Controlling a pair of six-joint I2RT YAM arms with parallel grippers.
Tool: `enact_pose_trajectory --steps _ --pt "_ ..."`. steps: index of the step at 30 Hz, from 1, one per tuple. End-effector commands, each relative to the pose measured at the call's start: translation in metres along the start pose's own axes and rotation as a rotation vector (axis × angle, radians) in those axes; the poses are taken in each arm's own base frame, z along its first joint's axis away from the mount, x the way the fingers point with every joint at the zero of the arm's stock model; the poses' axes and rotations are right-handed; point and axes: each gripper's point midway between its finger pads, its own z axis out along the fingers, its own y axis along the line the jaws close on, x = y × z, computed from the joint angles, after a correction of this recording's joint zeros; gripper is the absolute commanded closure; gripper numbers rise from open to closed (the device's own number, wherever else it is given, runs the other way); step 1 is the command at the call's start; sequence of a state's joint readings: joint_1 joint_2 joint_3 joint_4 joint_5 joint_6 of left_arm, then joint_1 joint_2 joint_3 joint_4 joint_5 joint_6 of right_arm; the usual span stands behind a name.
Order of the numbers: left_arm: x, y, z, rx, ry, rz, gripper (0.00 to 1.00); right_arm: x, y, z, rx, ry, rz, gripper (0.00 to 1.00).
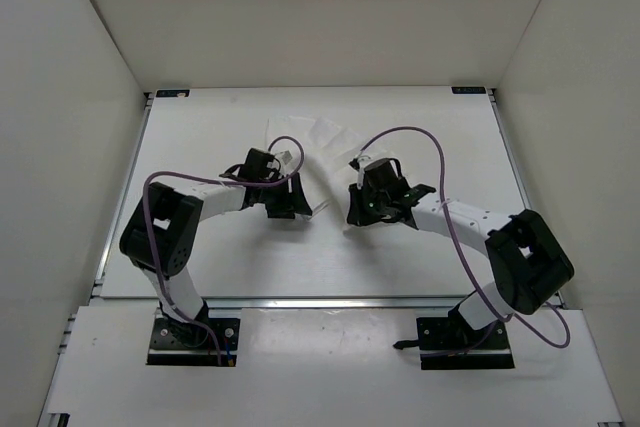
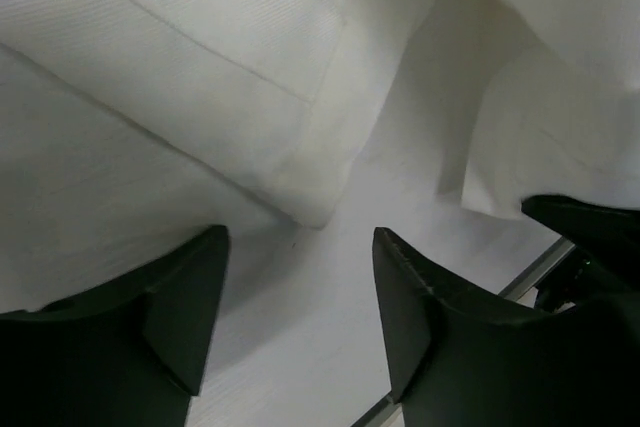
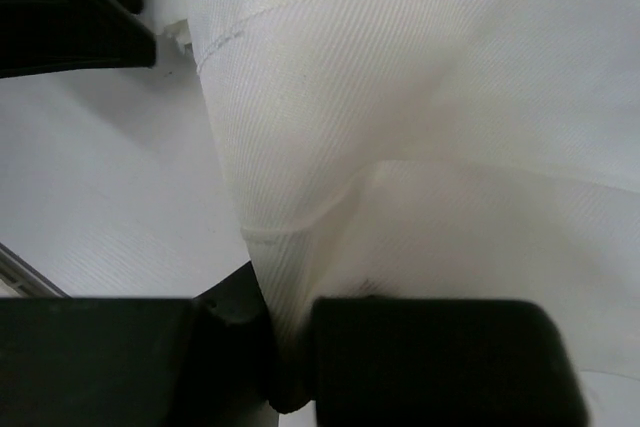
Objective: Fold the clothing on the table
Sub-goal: Flatten the skirt out
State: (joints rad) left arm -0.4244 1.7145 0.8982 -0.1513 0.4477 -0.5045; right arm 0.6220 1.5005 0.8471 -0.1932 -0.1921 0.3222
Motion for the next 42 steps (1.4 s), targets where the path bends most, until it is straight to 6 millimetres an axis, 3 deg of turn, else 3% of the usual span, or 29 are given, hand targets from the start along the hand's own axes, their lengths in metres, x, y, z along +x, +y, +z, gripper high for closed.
enact_pose_trajectory --steps 1,3,6,7,8,9,10,11,13,14,15,16,19,22,25,26,27,29,30,33,34,35,36,37,38,39,40,41,42 --pt "-0.013 0.003 0.007 -0.028 -0.015 -0.045 0.31 -0.022 0.020 -0.007 -0.052 -0.071 -0.036 1.00" --pt "-0.021 0.002 0.012 -0.027 -0.027 -0.065 0.26 -0.024 0.023 -0.010 -0.060 -0.079 -0.035 1.00" --pt "-0.035 -0.006 0.027 -0.029 -0.011 -0.056 0.32 -0.022 0.023 -0.014 -0.062 -0.076 -0.035 1.00" --pt "-0.033 -0.006 0.030 -0.027 0.009 -0.045 0.41 -0.025 0.026 -0.019 -0.076 -0.084 -0.033 1.00" --pt "-0.036 -0.005 0.036 -0.034 0.031 -0.047 0.59 -0.024 0.023 -0.019 -0.079 -0.080 -0.034 1.00" --pt "-0.041 -0.006 0.036 -0.030 0.039 -0.049 0.70 -0.025 0.022 -0.023 -0.084 -0.080 -0.026 1.00" --pt "-0.038 -0.008 0.039 -0.019 0.053 -0.044 0.93 -0.025 0.022 -0.027 -0.103 -0.071 -0.025 1.00" --pt "-0.038 -0.007 0.036 -0.023 0.043 -0.048 1.00 -0.027 0.025 -0.032 -0.128 -0.074 -0.020 1.00" --pt "-0.049 -0.011 0.027 -0.008 -0.001 -0.045 1.00 -0.029 0.021 -0.043 -0.151 -0.074 -0.001 1.00" --pt "-0.053 -0.013 0.018 -0.001 -0.027 -0.032 1.00 -0.033 0.018 -0.052 -0.164 -0.078 0.011 1.00" --pt "-0.065 -0.019 -0.003 0.006 -0.077 -0.024 1.00 -0.046 0.019 -0.077 -0.200 -0.122 0.015 1.00" --pt "-0.062 -0.016 -0.003 -0.005 -0.071 -0.029 1.00 -0.050 0.013 -0.080 -0.188 -0.129 0.027 1.00" --pt "-0.092 -0.029 -0.057 -0.009 -0.206 0.009 1.00 -0.077 0.010 -0.129 -0.239 -0.242 0.034 1.00" --pt "-0.118 -0.066 -0.138 0.017 -0.366 0.071 1.00 -0.105 0.017 -0.190 -0.292 -0.389 0.012 1.00" --pt "-0.137 -0.089 -0.207 0.015 -0.536 0.110 1.00 -0.131 0.024 -0.246 -0.298 -0.531 0.006 1.00" --pt "-0.140 -0.089 -0.214 0.020 -0.553 0.102 1.00 -0.137 0.029 -0.256 -0.330 -0.539 0.003 0.99" --pt "-0.144 -0.094 -0.230 0.034 -0.583 0.107 1.00 -0.141 0.032 -0.257 -0.377 -0.519 0.002 1.00" --pt "-0.149 -0.094 -0.239 0.043 -0.597 0.107 1.00 -0.154 0.030 -0.252 -0.447 -0.489 0.021 1.00" --pt "-0.153 -0.088 -0.235 0.034 -0.591 0.099 1.00 -0.156 0.035 -0.250 -0.498 -0.464 0.016 1.00" --pt "-0.170 -0.072 -0.216 0.034 -0.551 0.074 1.00 -0.178 0.028 -0.204 -0.632 -0.333 0.078 1.00" --pt "-0.181 -0.069 -0.207 0.032 -0.533 0.070 1.00 -0.194 0.035 -0.206 -0.666 -0.339 0.049 1.00" --pt "-0.193 -0.076 -0.214 0.040 -0.547 0.084 1.00 -0.212 0.035 -0.199 -0.695 -0.328 0.035 1.00" --pt "-0.207 -0.064 -0.206 0.022 -0.533 0.070 1.00 -0.219 0.032 -0.184 -0.714 -0.283 0.065 1.00" --pt "-0.224 -0.065 -0.208 0.021 -0.531 0.081 1.00 -0.243 0.033 -0.184 -0.712 -0.304 0.029 1.00" --pt "-0.240 -0.079 -0.225 0.033 -0.557 0.091 1.00 -0.268 0.046 -0.206 -0.728 -0.348 -0.032 1.00" --pt "-0.259 -0.079 -0.231 0.026 -0.572 0.104 1.00 -0.288 0.049 -0.209 -0.742 -0.358 -0.048 1.00" --pt "-0.267 -0.076 -0.236 0.016 -0.583 0.092 1.00 -0.297 0.047 -0.208 -0.759 -0.353 -0.047 1.00" --pt "-0.280 -0.084 -0.258 0.014 -0.627 0.111 1.00 -0.308 0.053 -0.226 -0.802 -0.376 -0.076 1.00" --pt "-0.281 -0.089 -0.264 0.015 -0.633 0.109 1.00 -0.316 0.058 -0.237 -0.836 -0.403 -0.085 1.00"
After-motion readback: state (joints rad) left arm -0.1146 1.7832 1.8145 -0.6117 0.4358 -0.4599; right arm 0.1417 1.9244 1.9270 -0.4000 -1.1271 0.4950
